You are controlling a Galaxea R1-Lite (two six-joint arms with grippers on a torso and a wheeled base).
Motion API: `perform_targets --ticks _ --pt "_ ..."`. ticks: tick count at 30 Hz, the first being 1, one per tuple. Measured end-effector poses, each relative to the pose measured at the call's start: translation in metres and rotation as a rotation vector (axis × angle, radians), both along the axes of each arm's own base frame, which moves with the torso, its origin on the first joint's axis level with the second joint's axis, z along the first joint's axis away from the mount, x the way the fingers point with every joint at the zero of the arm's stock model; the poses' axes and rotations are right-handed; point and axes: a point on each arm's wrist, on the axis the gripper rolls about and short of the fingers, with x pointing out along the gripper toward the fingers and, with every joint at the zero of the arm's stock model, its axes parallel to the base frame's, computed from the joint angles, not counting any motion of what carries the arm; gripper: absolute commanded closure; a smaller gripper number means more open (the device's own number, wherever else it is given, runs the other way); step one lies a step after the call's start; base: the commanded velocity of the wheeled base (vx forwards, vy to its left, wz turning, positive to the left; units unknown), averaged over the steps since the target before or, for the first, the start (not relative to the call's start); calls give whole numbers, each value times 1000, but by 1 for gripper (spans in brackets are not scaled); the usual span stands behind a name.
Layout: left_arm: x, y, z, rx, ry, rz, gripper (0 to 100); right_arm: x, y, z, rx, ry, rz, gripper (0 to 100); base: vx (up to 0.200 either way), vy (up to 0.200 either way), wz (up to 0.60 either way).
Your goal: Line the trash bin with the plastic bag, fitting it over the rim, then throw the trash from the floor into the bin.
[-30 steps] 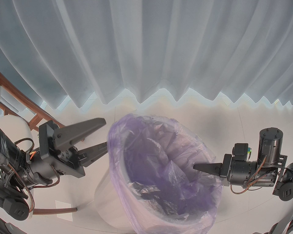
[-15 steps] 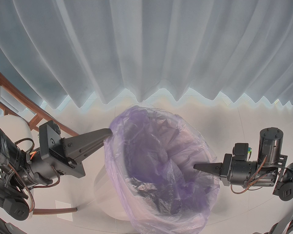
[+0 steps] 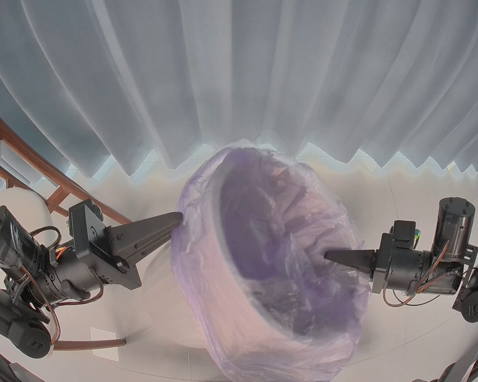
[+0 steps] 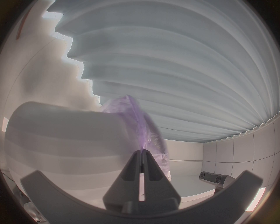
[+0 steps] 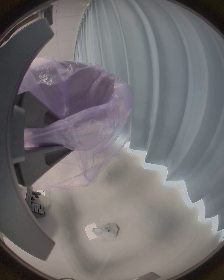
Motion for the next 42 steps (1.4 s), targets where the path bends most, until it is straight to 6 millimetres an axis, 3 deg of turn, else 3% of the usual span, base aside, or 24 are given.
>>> perform_targets --ticks 16,33,42 --pt "10 7 -5 12 17 50 100 3 -19 15 83 -30 -32 100 0 0 0" --pt "25 33 2 21 -27 139 100 3 -23 17 95 -34 -35 100 0 0 0" --pt "26 36 -1 53 -65 157 100 7 -26 20 116 -22 -56 100 0 0 0"
